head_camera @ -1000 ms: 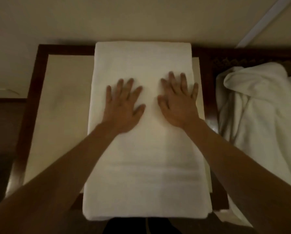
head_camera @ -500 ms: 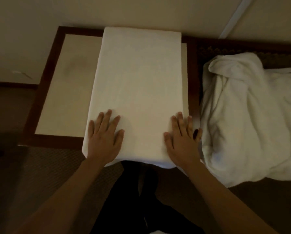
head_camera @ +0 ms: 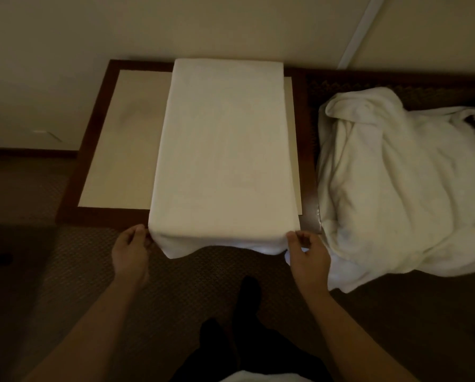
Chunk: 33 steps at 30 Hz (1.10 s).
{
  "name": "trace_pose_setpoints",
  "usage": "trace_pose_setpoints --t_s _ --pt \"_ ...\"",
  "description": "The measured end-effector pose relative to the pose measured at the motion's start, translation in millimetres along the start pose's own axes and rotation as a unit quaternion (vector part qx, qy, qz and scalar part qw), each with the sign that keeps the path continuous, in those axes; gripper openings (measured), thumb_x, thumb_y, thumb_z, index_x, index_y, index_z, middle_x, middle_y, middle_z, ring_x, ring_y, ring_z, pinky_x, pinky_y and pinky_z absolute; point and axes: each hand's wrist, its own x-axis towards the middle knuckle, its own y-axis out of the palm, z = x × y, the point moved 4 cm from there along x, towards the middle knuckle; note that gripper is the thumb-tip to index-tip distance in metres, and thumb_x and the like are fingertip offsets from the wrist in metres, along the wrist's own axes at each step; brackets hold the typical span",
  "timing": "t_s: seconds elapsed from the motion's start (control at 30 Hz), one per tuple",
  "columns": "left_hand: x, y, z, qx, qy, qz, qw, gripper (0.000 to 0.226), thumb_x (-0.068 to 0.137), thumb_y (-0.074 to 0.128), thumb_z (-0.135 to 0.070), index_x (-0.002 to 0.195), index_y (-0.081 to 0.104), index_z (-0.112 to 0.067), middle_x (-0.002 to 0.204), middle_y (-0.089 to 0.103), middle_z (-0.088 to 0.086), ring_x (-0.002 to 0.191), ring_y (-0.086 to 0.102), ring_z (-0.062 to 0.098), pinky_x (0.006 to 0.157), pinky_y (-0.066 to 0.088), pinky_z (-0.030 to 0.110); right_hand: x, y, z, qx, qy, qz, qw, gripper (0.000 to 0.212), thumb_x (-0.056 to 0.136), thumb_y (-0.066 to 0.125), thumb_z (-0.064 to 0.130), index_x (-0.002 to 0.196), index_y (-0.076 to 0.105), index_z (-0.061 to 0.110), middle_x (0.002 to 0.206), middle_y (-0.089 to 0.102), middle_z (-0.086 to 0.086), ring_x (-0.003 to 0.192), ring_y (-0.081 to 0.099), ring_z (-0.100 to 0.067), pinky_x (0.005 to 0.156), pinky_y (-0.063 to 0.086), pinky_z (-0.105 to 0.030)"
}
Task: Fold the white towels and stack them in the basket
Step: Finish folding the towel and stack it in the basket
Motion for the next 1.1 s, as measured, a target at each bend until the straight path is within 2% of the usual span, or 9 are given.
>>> trace_pose_setpoints --t_s 0.07,0.17,0.27,0.37,0.53,0.67,0.83,1.0,1.1 --pt "6 -4 8 -0.037 -0.044 0.054 0.997 0.011 0.105 0.053 -0.014 0.105 0.064 -0.012 0.108 0.066 0.014 0.092 0.062 0.022 0.078 0.052 0.037 0 0 0 -0.001 0.018 0.0 1.0 0.023 0.092 0.069 0.043 0.097 0.07 0.021 0.094 0.069 0.01 0.092 0.063 -0.007 0.084 0.047 -0.029" --pt "7 -6 14 -0.006 -0.094 0.143 0.985 0.024 0.105 0.052 -0.024 0.121 0.065 -0.012 0.112 0.069 0.004 0.09 0.061 0.016 0.072 0.046 0.033 3 2 -1 -0.022 0.042 0.006 0.999 0.024 0.089 0.072 0.048 0.091 0.067 0.024 0.09 0.068 0.009 0.089 0.063 -0.011 0.083 0.047 -0.032" --pt "8 -7 13 0.05 -0.099 0.181 0.977 0.028 0.106 0.05 -0.028 0.125 0.065 -0.014 0.119 0.07 0.001 0.104 0.063 0.017 0.081 0.049 0.033 9 5 -6 -0.032 0.053 0.011 0.998 0.023 0.086 0.074 0.047 0.086 0.065 0.026 0.088 0.07 0.006 0.089 0.065 -0.016 0.083 0.051 -0.037" --pt "6 -6 2 0.143 -0.037 0.166 0.975 0.028 0.105 0.053 -0.028 0.122 0.065 -0.009 0.111 0.069 0.002 0.102 0.062 0.02 0.089 0.052 0.041 10 3 -4 -0.039 0.027 0.021 0.999 0.017 0.088 0.074 0.039 0.088 0.065 0.025 0.088 0.069 0.007 0.089 0.066 -0.018 0.087 0.053 -0.042" --pt "2 -4 -8 0.336 0.105 0.086 0.932 0.029 0.105 0.052 -0.026 0.128 0.059 -0.008 0.111 0.061 0.009 0.098 0.055 0.025 0.083 0.043 0.038 12 -12 7 -0.075 -0.037 -0.038 0.996 0.004 0.094 0.069 0.027 0.093 0.069 0.023 0.088 0.067 0.005 0.088 0.062 -0.018 0.078 0.045 -0.037" --pt "-3 2 -1 0.328 0.105 0.046 0.938 0.033 0.106 0.05 -0.027 0.132 0.055 -0.008 0.114 0.061 0.013 0.097 0.054 0.026 0.079 0.043 0.039 14 -4 -3 -0.12 0.022 -0.048 0.991 0.007 0.095 0.065 0.031 0.089 0.063 0.03 0.095 0.066 0.005 0.094 0.055 -0.017 0.08 0.033 -0.037" --pt "-4 3 1 0.309 0.116 0.055 0.942 0.032 0.105 0.052 -0.025 0.13 0.055 -0.005 0.118 0.061 0.014 0.101 0.056 0.027 0.08 0.041 0.037 14 2 -17 -0.046 0.067 -0.039 0.996 0.014 0.094 0.066 0.037 0.093 0.066 0.023 0.093 0.069 0.005 0.092 0.062 -0.019 0.09 0.047 -0.044" --pt "1 5 14 0.202 0.031 0.115 0.972 0.038 0.1 0.06 -0.015 0.138 0.056 -0.014 0.124 0.061 0.004 0.113 0.059 0.025 0.096 0.049 0.044 10 6 -23 0.112 0.069 0.036 0.991 0.022 0.093 0.071 0.02 0.105 0.059 0.007 0.099 0.067 -0.006 0.091 0.063 -0.017 0.083 0.046 -0.029" --pt "1 7 20 0.166 -0.006 0.145 0.975 0.025 0.1 0.062 -0.026 0.125 0.061 -0.025 0.118 0.065 -0.001 0.11 0.062 0.023 0.098 0.049 0.046 9 11 -32 0.166 0.077 0.113 0.977 0.033 0.091 0.074 0.016 0.121 0.06 0.009 0.114 0.07 -0.002 0.103 0.066 -0.012 0.083 0.05 -0.018"
